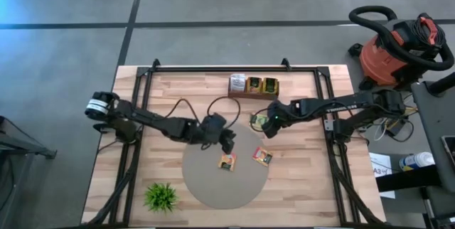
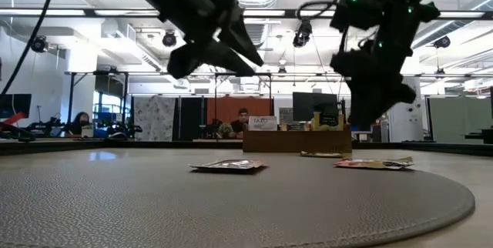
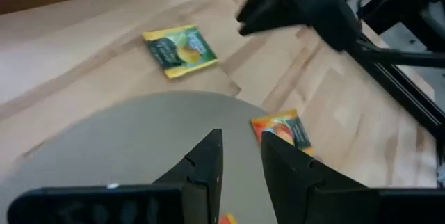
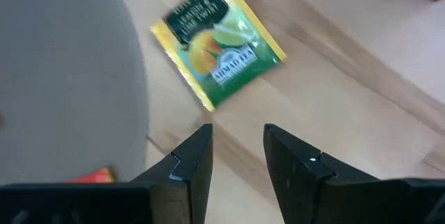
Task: Pick & Place Tea
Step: Put the yellow tea bag into the right section of the wooden organizer
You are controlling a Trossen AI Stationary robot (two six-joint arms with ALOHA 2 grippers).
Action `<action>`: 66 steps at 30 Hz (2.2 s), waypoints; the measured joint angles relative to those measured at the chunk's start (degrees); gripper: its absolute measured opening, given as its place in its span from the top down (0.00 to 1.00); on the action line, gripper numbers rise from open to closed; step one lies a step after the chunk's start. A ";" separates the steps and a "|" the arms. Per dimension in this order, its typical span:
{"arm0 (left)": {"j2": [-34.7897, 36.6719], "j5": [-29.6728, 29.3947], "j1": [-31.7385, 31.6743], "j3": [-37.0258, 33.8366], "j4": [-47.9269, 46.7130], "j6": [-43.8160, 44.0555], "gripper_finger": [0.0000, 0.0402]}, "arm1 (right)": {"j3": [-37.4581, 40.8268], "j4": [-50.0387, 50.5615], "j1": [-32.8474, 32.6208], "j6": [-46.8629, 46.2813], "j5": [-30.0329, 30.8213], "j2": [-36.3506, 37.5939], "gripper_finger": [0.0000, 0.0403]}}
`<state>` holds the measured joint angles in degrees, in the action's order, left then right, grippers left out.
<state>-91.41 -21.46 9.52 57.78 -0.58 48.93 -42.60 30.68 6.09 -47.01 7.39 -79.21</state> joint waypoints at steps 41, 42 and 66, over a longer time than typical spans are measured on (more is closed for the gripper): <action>-15.92 13.04 -17.58 0.07 17.62 6.99 0.77 | 10.37 -26.41 2.57 -6.66 -1.10 -7.90 0.78; -15.92 13.04 -17.86 0.07 17.62 6.91 0.77 | 10.39 -26.40 2.55 -6.82 -1.24 -7.88 0.79; -17.86 13.83 -20.90 0.11 22.85 7.81 0.77 | 9.12 -27.89 2.82 -4.84 -0.13 -10.24 0.79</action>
<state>-109.27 -7.64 -11.38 57.89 22.27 56.74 -33.48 2.79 8.91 -51.86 7.26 -89.45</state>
